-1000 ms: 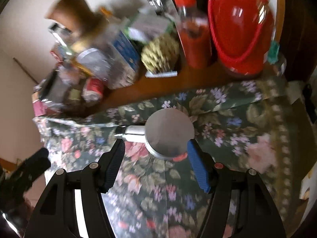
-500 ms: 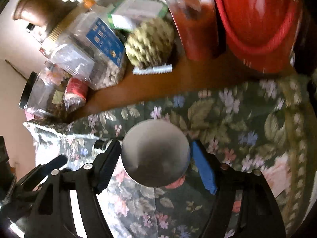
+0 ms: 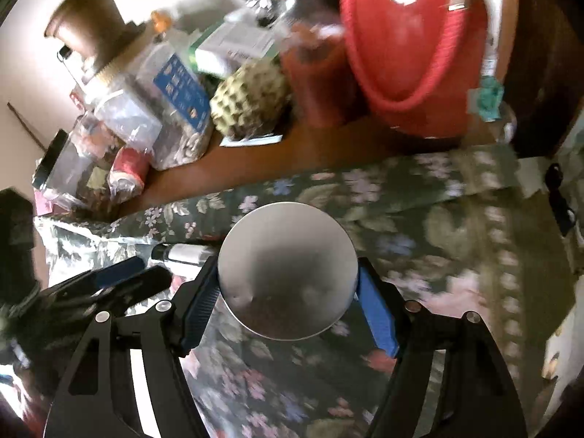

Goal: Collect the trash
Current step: 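Grasp the small brown bottle with white label with the left gripper, then carry the brown bottle and metal lid down to the white bucket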

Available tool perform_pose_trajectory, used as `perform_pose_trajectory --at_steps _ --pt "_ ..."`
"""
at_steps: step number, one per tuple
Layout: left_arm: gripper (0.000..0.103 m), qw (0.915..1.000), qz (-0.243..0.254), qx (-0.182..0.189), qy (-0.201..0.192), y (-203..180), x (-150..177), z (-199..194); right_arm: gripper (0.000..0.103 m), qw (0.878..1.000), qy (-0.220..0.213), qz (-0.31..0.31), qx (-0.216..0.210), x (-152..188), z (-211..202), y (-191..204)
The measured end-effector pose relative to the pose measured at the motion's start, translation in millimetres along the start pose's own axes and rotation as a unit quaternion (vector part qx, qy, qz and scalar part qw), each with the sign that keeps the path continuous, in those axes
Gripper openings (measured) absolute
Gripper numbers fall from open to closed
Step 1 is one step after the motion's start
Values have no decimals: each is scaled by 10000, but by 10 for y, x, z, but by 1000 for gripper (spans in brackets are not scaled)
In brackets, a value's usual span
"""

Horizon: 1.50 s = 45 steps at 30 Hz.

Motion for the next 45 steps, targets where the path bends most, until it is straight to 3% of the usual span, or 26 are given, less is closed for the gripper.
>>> perform_pose_trajectory --at_steps 5,12,16,18,21,25,31,39,45 --pt "73 9997 110 -240 5 -125 -52 168 70 9998 -71 136 153 113 -256 -240" --pt "85 9982 163 -569 75 -209 -51 333 70 9993 41 178 320 305 -365 -459" --pt "84 9957 288 -878 31 -261 -43 397 70 9992 11 238 335 361 -448 -553" --pt "78 9942 277 -1041 -7 -272 -40 402 70 9990 -39 269 351 378 -508 -607" --pt "78 9965 62 -836 29 -314 -7 377 70 9988 -137 330 343 389 -618 -654" --pt "78 9969 70 -769 -118 -538 97 132 70 9984 -324 322 324 405 -852 -699" --pt "78 9929 255 -920 -711 -1028 228 -477 70 9973 -707 141 147 442 -1339 -794" --pt "78 9790 43 -907 -1824 -1677 798 -1557 70 9890 -1329 -536 -371 551 -2084 -881" --pt "78 9660 211 -1043 -2357 -2107 1204 -2065 70 9810 -1649 -810 -619 717 -2485 -819"
Point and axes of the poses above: each gripper's, at about its wrist camera, not at the fingertips, and z roughly the way its jaws point, y to its left, x to its underside, the point moved 5 cm from there along z, roughly the way its jaws point, and after that the axes turned 12 degrees about x, right-handed, at the moved point
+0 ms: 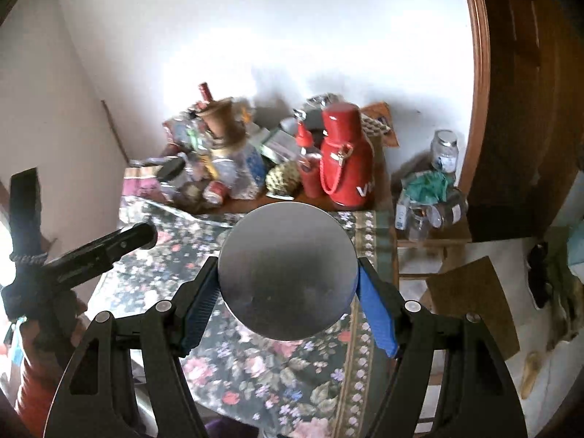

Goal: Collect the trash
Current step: 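Carry the brown bottle and metal lid down to the white bucket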

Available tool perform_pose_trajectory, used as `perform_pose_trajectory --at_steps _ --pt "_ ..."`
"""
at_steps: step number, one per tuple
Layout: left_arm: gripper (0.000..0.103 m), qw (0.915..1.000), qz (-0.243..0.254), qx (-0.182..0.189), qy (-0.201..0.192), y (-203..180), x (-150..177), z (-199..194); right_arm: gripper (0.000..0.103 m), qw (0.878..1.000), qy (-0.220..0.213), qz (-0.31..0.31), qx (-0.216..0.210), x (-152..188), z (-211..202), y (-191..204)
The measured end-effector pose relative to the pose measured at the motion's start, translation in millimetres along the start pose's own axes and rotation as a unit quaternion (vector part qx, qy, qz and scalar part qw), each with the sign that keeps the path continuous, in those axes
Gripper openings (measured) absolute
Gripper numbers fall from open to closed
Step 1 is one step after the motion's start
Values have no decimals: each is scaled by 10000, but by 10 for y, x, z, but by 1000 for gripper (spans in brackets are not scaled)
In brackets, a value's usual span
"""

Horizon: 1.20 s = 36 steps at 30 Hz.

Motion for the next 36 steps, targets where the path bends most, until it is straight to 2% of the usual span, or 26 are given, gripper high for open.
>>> perform_pose_trajectory --at_steps 3,8,12,16,23,27,31,36 --pt "78 9994 94 31 -337 -127 38 -451 70 9998 -143 -9 -152 28 -207 97" --pt "78 9969 329 142 -707 -234 110 -1065 70 9985 -510 -162 -129 92 -635 304" --pt "78 9947 453 233 -892 -190 248 -1501 70 9970 -760 -119 -100 228 -1000 516" --pt "78 9917 645 457 -1016 -107 523 -2043 70 9956 -933 -58 8 469 -1351 754" --pt "78 9899 756 680 -989 105 1124 -2785 70 9943 -1040 36 221 1145 -1888 1243" --pt "78 9902 810 777 -836 226 1478 -3116 70 9945 -987 137 323 1506 -2115 1441" --pt "78 9910 803 856 -646 325 1725 -3293 70 9952 -846 196 450 1790 -2265 1564" --pt "78 9921 726 927 -427 368 1909 -3309 70 9959 -656 220 577 2001 -2370 1621"
Point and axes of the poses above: each gripper's, at about its wrist camera, not at the fingertips, and z roughly the way its jaws point, y to its left, x to its underside, the point moved 5 cm from there along z, roughly the way its jaws point, and after that the axes turned 12 degrees about x, right-handed, at the moved point
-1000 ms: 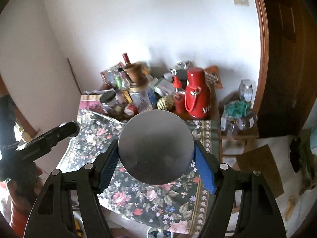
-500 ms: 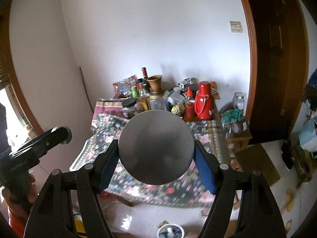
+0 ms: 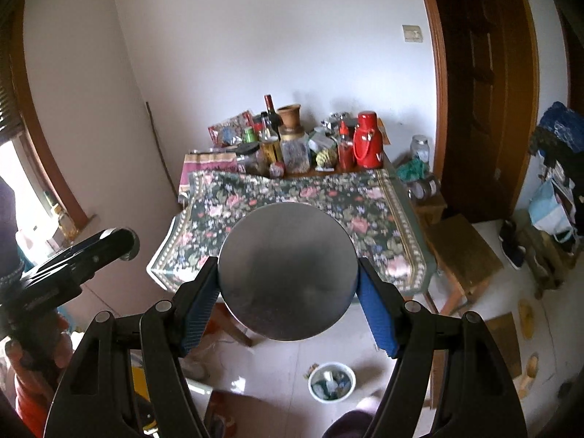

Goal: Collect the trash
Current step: 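Carry the brown bottle and metal lid down to the white bucket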

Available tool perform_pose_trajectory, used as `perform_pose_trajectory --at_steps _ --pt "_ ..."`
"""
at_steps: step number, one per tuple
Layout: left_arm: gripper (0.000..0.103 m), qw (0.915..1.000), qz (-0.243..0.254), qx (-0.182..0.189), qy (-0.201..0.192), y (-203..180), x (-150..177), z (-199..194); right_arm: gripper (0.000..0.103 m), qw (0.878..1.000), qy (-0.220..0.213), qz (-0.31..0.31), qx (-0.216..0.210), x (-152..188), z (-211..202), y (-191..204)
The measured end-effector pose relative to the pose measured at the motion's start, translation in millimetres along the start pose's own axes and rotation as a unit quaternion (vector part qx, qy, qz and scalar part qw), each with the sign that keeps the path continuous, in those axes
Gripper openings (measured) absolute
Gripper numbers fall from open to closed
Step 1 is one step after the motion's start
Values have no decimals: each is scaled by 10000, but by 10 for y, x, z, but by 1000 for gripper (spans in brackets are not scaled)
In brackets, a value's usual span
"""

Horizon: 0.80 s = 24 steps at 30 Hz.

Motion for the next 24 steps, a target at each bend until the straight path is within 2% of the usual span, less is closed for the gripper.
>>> perform_pose_trajectory --at_steps 6,10,14,17,24 --pt "78 9992 -158 -69 354 43 269 174 70 9994 342 36 1 194 131 -62" --pt "78 9960 -389 -232 766 171 537 512 70 9977 675 61 -97 381 377 -151" --pt "78 9912 -633 -324 1117 292 856 900 70 9926 1198 59 -202 629 794 -278" --pt "78 9869 -796 -411 1343 392 1136 1226 70 9899 1404 -33 -175 824 1052 -367" --pt "78 9719 -1328 -654 1830 752 1947 1922 70 9769 2102 -389 -16 1545 1864 -541"
Point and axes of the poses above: each gripper's, at about its wrist camera, not at the fingertips, and z roughly the way its jaws point, y to its left, x to its underside, the point moved 5 cm from there along z, roughly the way its jaws point, and after that the axes turned 12 degrees about x, right-handed, at the moved point
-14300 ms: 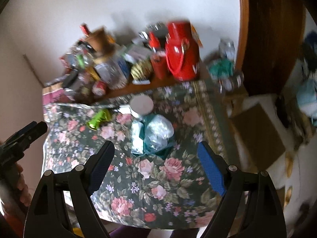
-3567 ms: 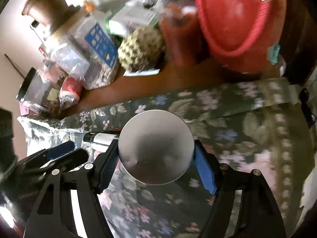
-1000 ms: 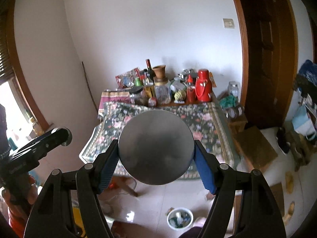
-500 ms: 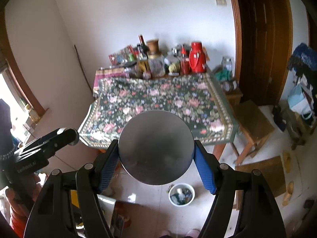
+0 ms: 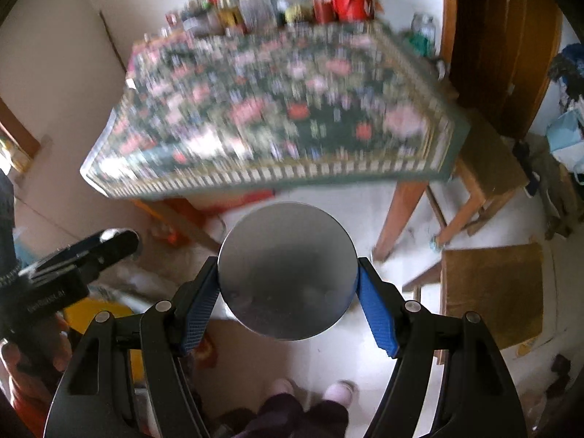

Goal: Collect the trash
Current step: 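Carry the brown bottle and metal lid down to the white bucket, then open both grippers over the bucket to drop the lid and bottle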

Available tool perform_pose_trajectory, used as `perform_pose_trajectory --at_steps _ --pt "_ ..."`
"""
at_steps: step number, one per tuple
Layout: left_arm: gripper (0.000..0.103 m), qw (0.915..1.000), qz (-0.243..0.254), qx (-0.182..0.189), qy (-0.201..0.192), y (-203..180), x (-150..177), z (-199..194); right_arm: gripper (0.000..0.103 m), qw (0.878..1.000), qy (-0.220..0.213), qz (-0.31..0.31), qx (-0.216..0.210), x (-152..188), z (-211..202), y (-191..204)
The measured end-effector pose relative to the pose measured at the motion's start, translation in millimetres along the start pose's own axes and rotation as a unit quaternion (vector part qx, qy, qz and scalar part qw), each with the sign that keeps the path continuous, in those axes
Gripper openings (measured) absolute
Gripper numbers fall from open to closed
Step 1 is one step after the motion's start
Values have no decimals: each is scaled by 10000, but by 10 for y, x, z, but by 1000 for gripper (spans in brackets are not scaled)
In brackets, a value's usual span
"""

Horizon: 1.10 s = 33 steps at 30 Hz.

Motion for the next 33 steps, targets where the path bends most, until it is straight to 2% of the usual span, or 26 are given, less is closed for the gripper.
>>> perform_pose_trajectory --at_steps 6,12,20,25,30,33 --pt "78 9976 -241 -315 561 461 463 743 70 9991 367 -234 -26 281 834 12" --pt "78 9949 -372 -577 736 837 765 1237 70 9979 471 -346 -262 422 1480 98" --pt "78 9928 -643 -443 910 1182 1011 1877 70 9929 1031 -208 -556 755 2345 203" --pt "78 9917 -608 -409 1055 1250 1080 2154 70 9924 966 -171 -743 801 2447 217" --pt "78 9914 -647 -319 1096 1257 1062 2250 71 9922 838 -246 -886 767 2458 217" --pt "78 9915 -668 -229 1091 1241 1038 2294 71 9929 819 -279 -817 772 2485 200"
Point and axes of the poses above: each gripper's, at about its wrist camera, not at the fingertips, and z roughly the way its jaws point, y to its left, x to its underside, the point moved 5 cm from there along z, roughly the way its jaws point, and after that the axes turned 12 degrees about x, right-handed, at the moved point
